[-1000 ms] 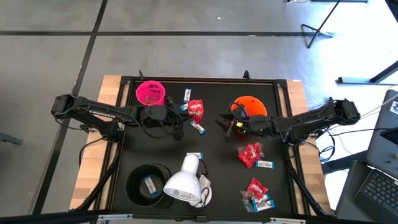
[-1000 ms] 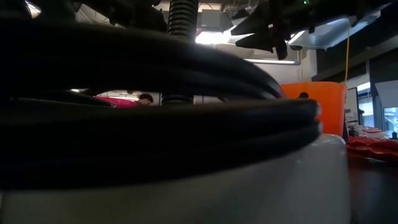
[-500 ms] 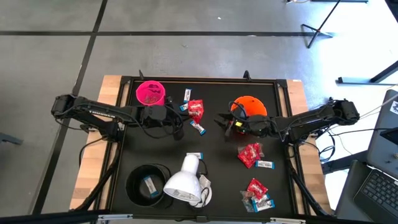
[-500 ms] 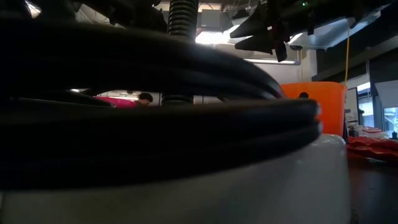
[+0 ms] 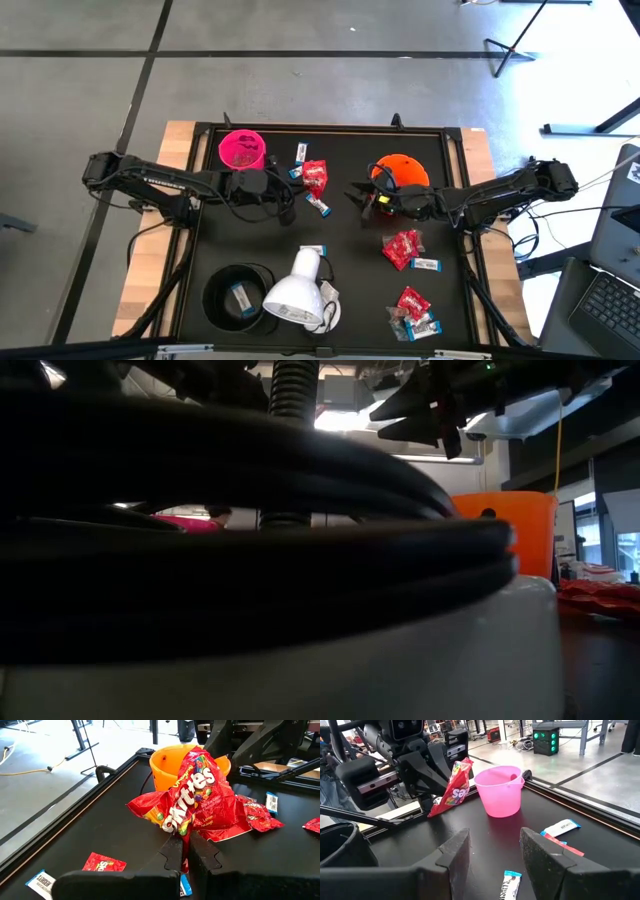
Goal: Sort candy
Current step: Put the red candy into the orange bucket
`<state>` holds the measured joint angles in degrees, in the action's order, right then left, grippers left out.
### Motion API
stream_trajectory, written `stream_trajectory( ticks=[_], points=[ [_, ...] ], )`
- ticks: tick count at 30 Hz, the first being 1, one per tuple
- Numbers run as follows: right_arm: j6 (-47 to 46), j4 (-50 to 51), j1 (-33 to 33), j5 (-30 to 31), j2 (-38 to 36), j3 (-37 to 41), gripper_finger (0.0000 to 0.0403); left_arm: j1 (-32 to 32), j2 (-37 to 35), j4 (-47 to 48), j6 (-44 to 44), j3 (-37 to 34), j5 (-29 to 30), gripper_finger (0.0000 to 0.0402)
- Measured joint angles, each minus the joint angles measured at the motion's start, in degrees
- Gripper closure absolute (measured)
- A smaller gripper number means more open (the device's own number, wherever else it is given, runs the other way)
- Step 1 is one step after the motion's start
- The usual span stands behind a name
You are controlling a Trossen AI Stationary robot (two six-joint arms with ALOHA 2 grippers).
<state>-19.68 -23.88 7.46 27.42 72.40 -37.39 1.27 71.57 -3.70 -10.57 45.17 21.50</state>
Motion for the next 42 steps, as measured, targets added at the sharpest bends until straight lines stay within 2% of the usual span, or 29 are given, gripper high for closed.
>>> stream_trajectory(
  ticks=[38, 42],
  points=[
    [0.0, 0.1, 0.0, 0.0, 0.0, 0.0, 0.0233, 0.4, 0.0, 0.1, 0.0, 0.0, -0.1, 0.0401],
    [0.0, 0.1, 0.0, -2.3, 0.0, 0.0, 0.0233, 0.4, 0.0, 0.2, 0.0, 0.0, -0.1, 0.0401]
  ],
)
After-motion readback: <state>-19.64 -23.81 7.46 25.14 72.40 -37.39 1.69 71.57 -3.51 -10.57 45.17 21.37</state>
